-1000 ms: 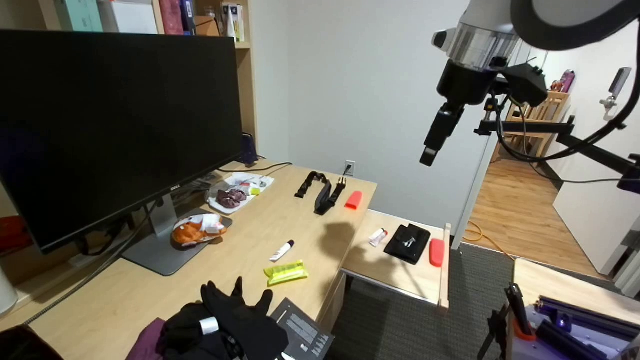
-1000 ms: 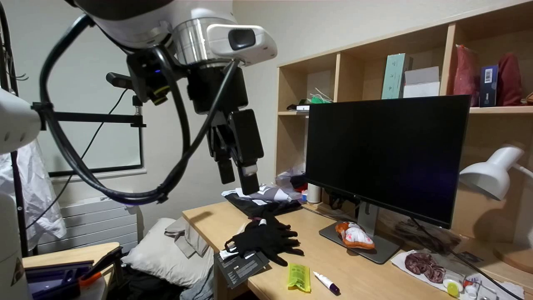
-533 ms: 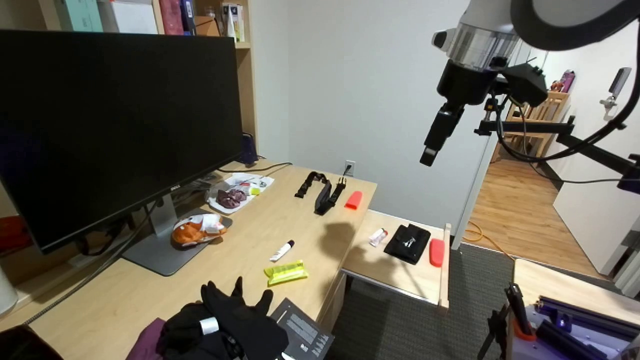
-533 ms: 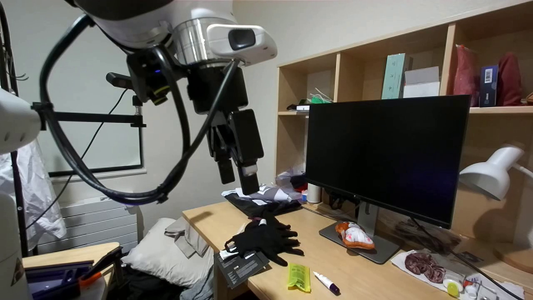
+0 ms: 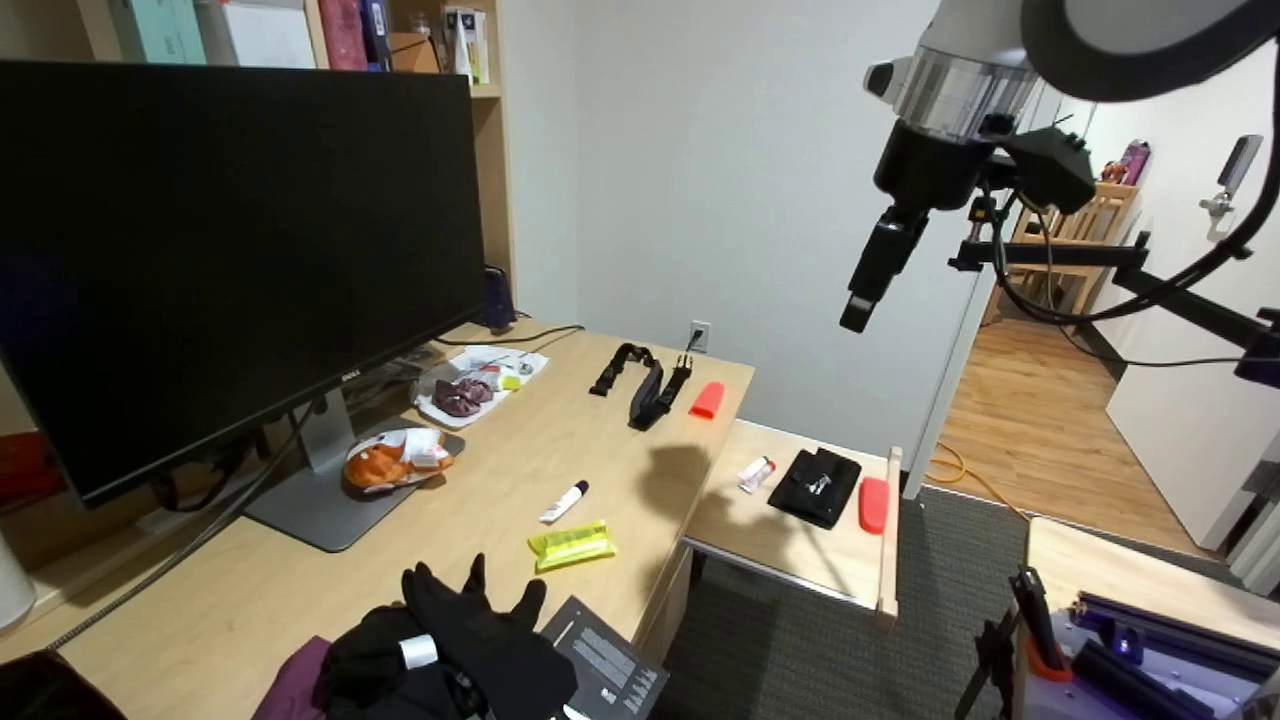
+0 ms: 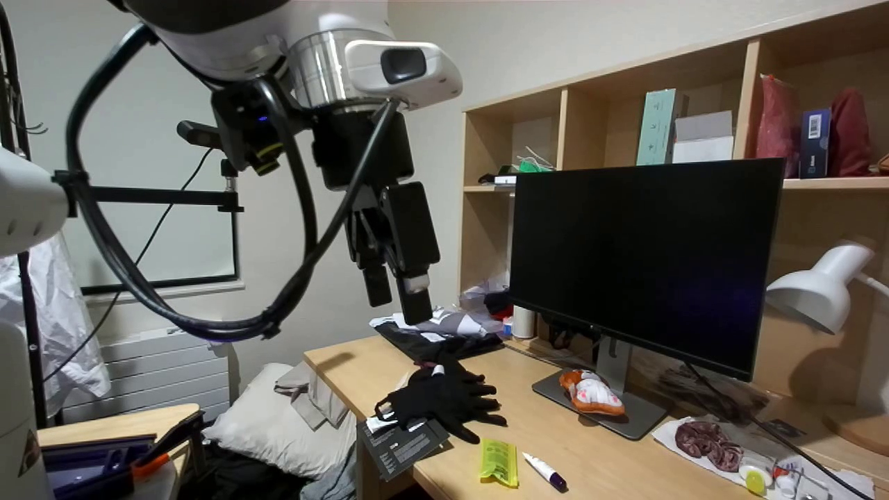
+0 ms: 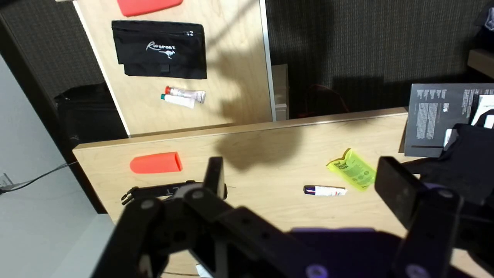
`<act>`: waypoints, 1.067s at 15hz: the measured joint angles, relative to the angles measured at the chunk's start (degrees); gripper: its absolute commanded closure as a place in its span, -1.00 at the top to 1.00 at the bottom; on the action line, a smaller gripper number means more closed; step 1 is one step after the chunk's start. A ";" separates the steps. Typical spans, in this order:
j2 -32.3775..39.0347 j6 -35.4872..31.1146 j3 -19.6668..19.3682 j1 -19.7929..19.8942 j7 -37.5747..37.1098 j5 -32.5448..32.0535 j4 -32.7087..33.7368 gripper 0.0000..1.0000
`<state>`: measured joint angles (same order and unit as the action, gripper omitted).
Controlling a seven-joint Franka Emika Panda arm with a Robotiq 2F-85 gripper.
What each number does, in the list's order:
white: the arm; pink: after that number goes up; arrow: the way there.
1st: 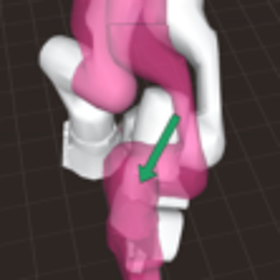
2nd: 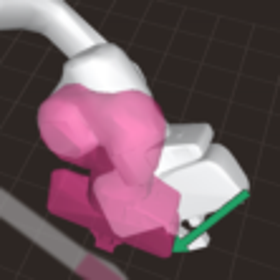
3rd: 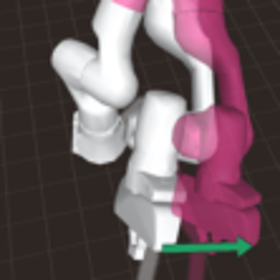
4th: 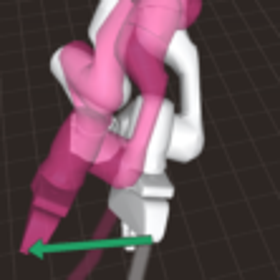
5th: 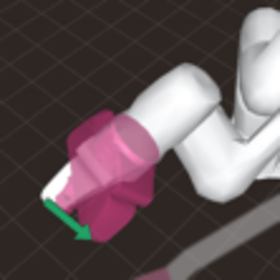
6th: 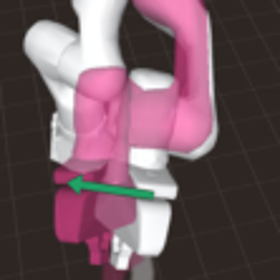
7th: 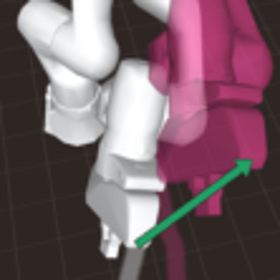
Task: Move the black case from the sliding tray to the table top
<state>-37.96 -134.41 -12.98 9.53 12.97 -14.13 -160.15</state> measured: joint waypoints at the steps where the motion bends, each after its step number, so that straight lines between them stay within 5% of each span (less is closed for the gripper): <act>1: 0.00 0.00 0.00 0.00 0.00 0.00 0.00 1.00; 9: 0.44 -0.29 0.34 0.04 -0.88 0.07 0.27 1.00; 16: 13.13 -12.65 1.82 0.80 -7.19 0.07 2.56 1.00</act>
<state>-24.83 -147.06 -11.16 10.33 5.78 -14.06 -157.59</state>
